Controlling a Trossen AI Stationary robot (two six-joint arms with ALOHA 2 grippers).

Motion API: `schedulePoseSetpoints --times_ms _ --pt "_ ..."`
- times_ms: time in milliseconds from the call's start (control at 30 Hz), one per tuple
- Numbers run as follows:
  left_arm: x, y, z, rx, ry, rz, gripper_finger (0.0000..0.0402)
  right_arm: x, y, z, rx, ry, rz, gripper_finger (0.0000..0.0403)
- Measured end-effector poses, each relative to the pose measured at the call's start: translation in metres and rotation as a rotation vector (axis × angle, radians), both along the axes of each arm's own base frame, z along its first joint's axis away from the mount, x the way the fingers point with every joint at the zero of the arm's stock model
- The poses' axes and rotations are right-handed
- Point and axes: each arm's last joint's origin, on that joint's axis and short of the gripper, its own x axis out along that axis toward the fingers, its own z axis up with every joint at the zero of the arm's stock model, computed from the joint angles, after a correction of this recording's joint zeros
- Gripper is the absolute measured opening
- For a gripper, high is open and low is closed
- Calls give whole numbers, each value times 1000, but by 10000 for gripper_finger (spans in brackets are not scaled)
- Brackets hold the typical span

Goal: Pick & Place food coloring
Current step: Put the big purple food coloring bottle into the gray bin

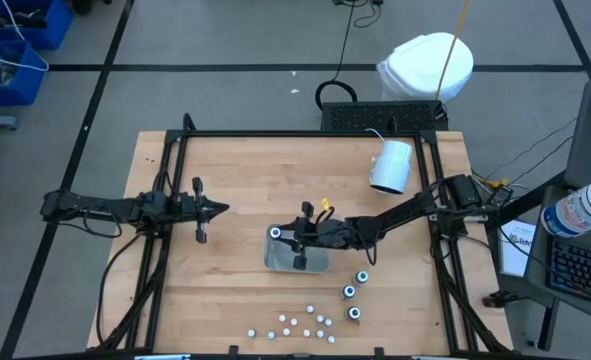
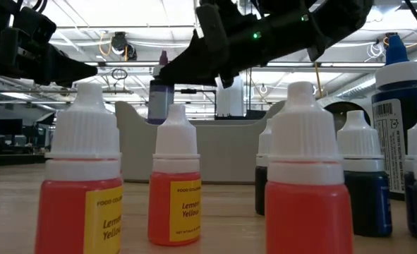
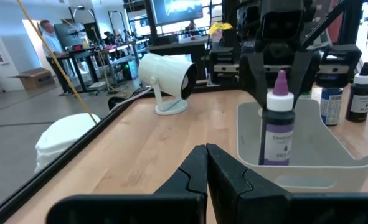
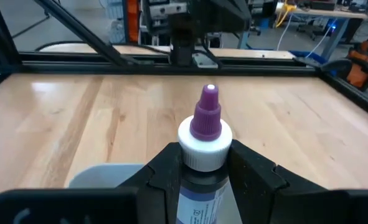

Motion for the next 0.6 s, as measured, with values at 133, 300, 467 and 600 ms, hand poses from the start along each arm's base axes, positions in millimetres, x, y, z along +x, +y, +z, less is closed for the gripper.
schedulePoseSetpoints --times_ms 133,300,467,600 --pt "0 0 0 0 -1 0 10 3 1 -9 6 -4 2 107" --pt "0 0 0 0 -1 0 10 7 -2 -21 6 -7 -11 107" --pt "0 0 0 0 0 0 10 8 -6 -28 19 20 -24 107" --pt "0 0 0 0 0 0 10 7 -6 -28 27 23 -28 107"
